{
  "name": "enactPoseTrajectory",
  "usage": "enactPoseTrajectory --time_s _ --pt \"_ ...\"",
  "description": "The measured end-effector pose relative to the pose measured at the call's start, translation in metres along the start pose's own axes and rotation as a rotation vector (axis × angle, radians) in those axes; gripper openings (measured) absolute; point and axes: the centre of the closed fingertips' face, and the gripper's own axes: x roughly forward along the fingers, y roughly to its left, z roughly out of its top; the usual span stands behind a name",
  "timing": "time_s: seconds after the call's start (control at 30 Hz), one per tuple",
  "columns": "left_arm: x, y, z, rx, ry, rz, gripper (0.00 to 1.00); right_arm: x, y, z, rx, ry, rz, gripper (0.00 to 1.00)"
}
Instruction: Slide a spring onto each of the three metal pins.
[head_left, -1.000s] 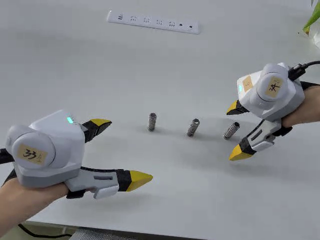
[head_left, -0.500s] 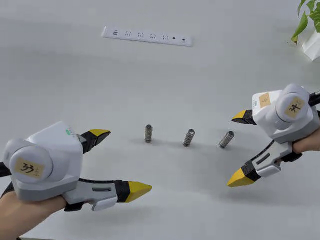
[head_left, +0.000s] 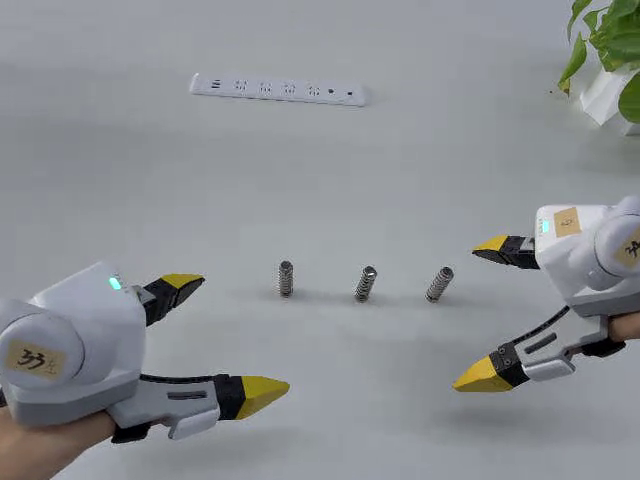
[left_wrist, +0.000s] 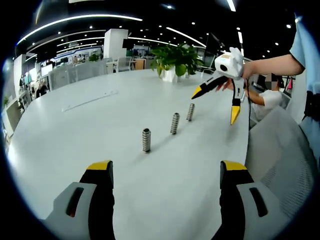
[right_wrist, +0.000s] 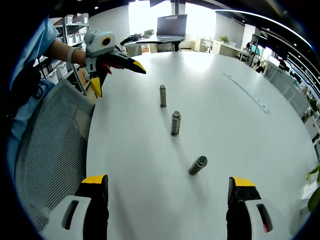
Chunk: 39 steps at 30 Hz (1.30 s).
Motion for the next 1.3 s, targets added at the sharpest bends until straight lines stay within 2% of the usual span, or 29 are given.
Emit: enactPoseTrajectory --time_s 0.33,0.57,0.73,1.07,1.3 --pt "-0.005 0.000 -0.001 -0.007 0.001 0.017 0.86 -0.018 0.013 -0.017 0.092 -0.051 -0.063 0.99" --pt "-0.007 -0.003 -0.001 -0.003 0.005 0.016 0.86 -0.030 0.020 -0.033 0.152 -0.066 -0.101 0.99" --pt "-0.008 -0.006 -0.002 -0.001 0.011 0.011 0.86 -0.037 0.020 -0.040 0.183 -0.075 -0.122 0.99" --pt "-0.012 -0.007 -0.004 0.002 0.013 0.022 0.86 -0.040 0.018 -0.033 0.188 -0.112 -0.142 0.99" --pt "-0.013 -0.008 0.000 -0.001 0.006 0.024 0.86 -0.049 0.017 -0.033 0.198 -0.127 -0.160 0.99"
